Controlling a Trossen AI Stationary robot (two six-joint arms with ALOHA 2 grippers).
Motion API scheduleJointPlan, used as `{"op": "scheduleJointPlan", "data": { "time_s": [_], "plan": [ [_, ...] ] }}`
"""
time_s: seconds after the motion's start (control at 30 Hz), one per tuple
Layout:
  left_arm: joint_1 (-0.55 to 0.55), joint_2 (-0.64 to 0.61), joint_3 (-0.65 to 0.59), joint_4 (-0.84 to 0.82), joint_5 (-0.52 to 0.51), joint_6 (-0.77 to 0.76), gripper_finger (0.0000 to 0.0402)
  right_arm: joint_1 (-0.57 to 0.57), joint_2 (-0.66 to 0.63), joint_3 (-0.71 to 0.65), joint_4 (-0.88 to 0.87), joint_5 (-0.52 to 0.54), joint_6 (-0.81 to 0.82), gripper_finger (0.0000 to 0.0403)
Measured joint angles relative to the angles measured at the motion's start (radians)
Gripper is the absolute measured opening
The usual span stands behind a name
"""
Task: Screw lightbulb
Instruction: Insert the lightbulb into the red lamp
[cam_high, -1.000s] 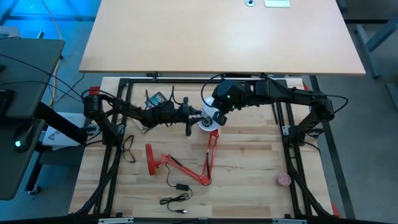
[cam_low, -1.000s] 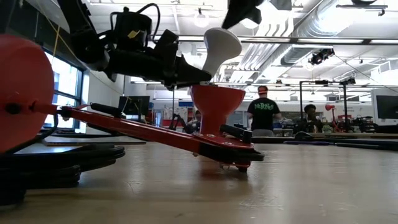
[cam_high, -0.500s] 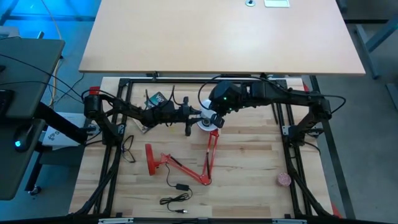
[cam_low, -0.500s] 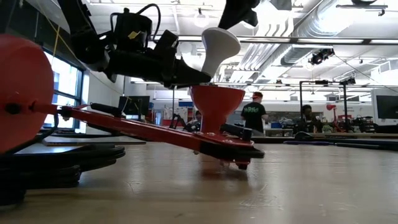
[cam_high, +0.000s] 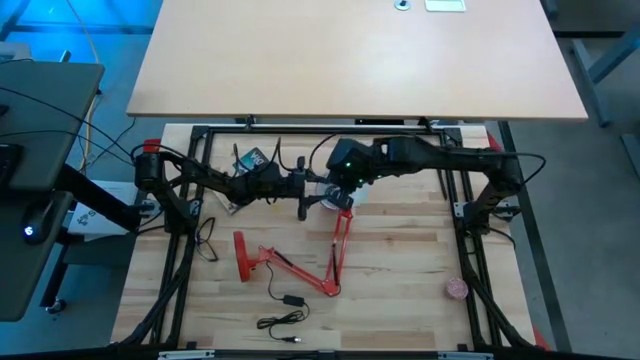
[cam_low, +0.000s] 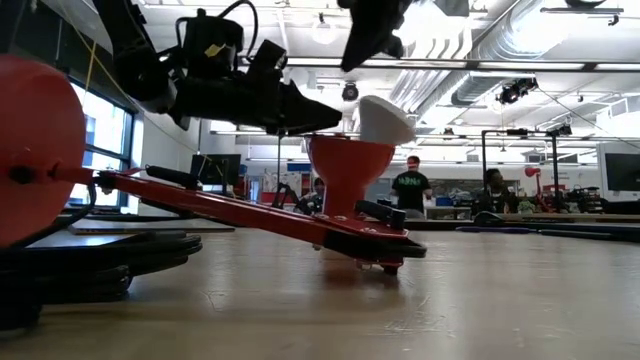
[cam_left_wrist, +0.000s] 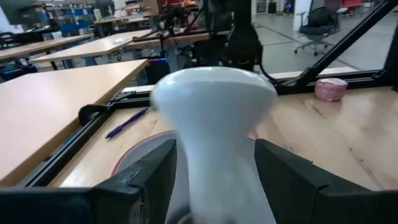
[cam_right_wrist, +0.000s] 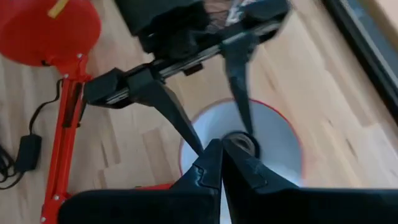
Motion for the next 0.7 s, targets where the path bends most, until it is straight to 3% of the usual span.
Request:
{"op": "scheduleJointPlan", "data": {
  "time_s": [0.2,0.4,0.53,0.7],
  "plan": [
    [-0.004,0.000,0.000,-0.047,0.009,0.013,0.0210,0.000,0.040,0.000,0.033,-0.021,-0.013,0.0000],
    [-0.003,-0.020,-0.001,-0.059,-0.012,0.052,0.0211,-0.004,-0.010,0.001,0.051,-0.016,-0.011,0.0000],
    [0.016,-0.086,-0.001,-0.086,-0.050,0.063,0.0211,-0.009,-0.050,0.003,0.027,0.001,0.011,0.0000],
    [0.045,-0.205,-0.002,-0.268,-0.062,0.064,0.0211,-0.008,-0.081,0.003,-0.009,-0.018,0.030,0.0000]
  ]
}}
